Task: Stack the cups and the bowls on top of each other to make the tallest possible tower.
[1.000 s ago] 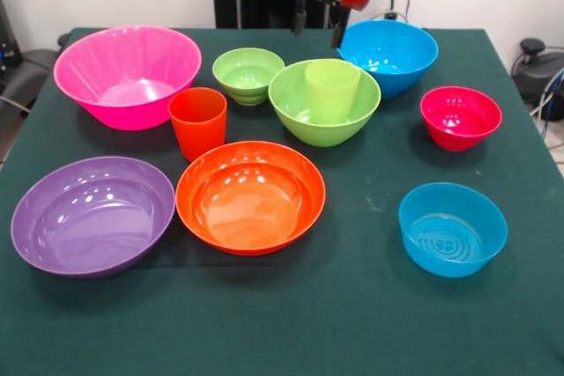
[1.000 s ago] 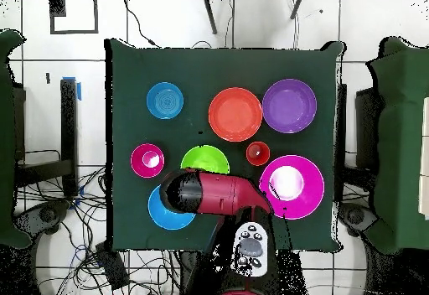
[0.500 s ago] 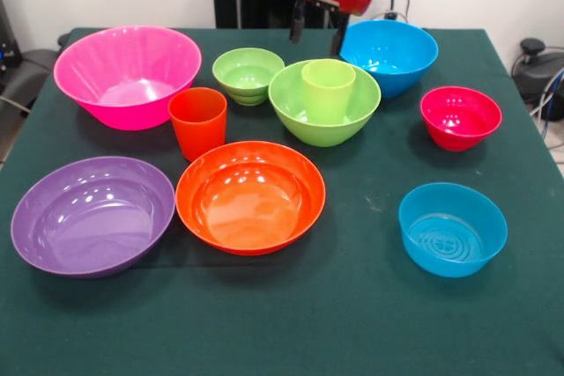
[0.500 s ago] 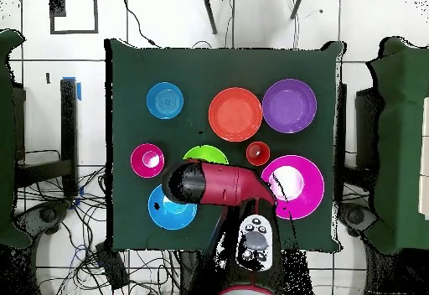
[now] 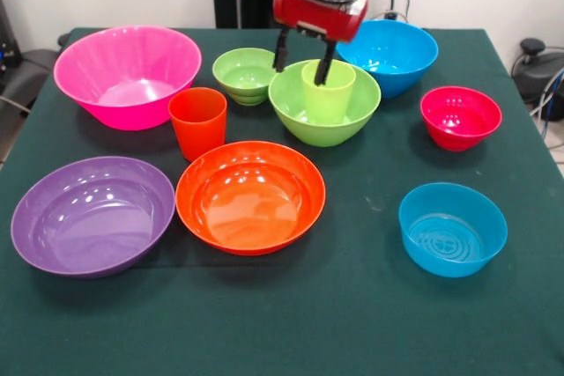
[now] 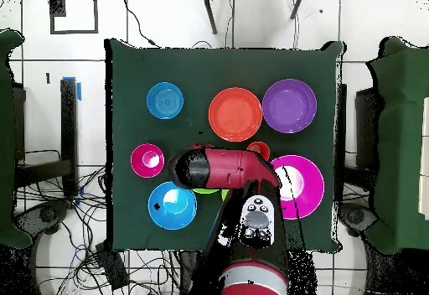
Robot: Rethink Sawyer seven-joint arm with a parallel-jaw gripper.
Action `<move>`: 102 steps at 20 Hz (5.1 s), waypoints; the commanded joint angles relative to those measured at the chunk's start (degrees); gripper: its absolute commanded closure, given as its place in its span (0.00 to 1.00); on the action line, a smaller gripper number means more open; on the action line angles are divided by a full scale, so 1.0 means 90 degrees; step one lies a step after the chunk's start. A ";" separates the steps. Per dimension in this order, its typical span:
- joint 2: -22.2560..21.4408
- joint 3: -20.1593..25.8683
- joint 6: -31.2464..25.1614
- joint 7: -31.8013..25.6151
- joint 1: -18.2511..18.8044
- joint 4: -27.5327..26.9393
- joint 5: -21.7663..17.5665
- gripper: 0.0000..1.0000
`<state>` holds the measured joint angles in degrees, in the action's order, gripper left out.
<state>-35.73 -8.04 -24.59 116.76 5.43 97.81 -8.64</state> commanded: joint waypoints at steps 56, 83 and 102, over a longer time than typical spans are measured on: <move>0.0862 0.0058 -0.0806 0.2488 -0.1903 -0.1230 0.1687 0.00; 0.1487 -0.0275 0.0533 0.3215 -0.3050 -0.0894 0.2829 0.00; 0.2168 -0.1329 0.0750 0.3412 -0.3781 -0.1068 0.2966 0.00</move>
<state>-19.71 -19.68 -21.52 134.47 -27.08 87.40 16.46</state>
